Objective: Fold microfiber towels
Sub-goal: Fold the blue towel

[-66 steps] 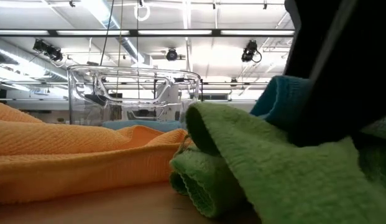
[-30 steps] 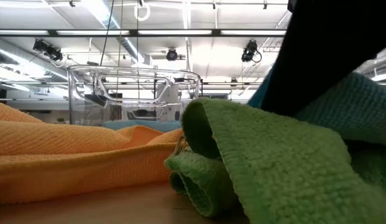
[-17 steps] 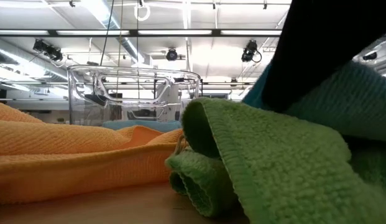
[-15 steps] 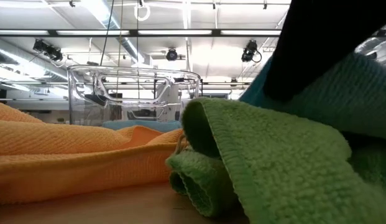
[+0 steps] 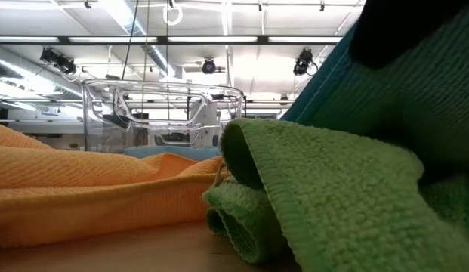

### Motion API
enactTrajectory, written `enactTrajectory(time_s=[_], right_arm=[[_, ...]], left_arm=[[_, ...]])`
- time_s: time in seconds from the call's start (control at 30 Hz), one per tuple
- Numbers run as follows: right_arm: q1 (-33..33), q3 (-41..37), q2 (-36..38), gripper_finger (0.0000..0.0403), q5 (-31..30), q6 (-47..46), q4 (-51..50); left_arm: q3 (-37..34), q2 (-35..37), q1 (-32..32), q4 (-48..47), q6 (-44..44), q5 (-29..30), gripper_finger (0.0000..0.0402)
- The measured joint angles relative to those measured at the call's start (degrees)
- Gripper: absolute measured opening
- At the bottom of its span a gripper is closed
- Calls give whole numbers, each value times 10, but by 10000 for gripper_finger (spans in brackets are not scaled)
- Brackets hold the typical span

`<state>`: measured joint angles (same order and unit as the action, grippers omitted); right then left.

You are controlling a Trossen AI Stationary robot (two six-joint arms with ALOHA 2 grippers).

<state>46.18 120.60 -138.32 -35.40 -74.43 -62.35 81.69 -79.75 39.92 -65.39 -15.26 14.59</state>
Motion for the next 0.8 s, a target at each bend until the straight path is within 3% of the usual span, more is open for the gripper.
enactTrajectory(time_s=[0.47,0.63,0.8], right_arm=[[1,95,0,42,-16,29,-49],[-4,145,2,42,-22,36,-99],[-6,137,32,42,-16,34,-107]], left_arm=[[-2,0,0,31,0,14,28],[-49,0,-2,114,9,15,49],[-136,-1,-6,237,5,15,94]])
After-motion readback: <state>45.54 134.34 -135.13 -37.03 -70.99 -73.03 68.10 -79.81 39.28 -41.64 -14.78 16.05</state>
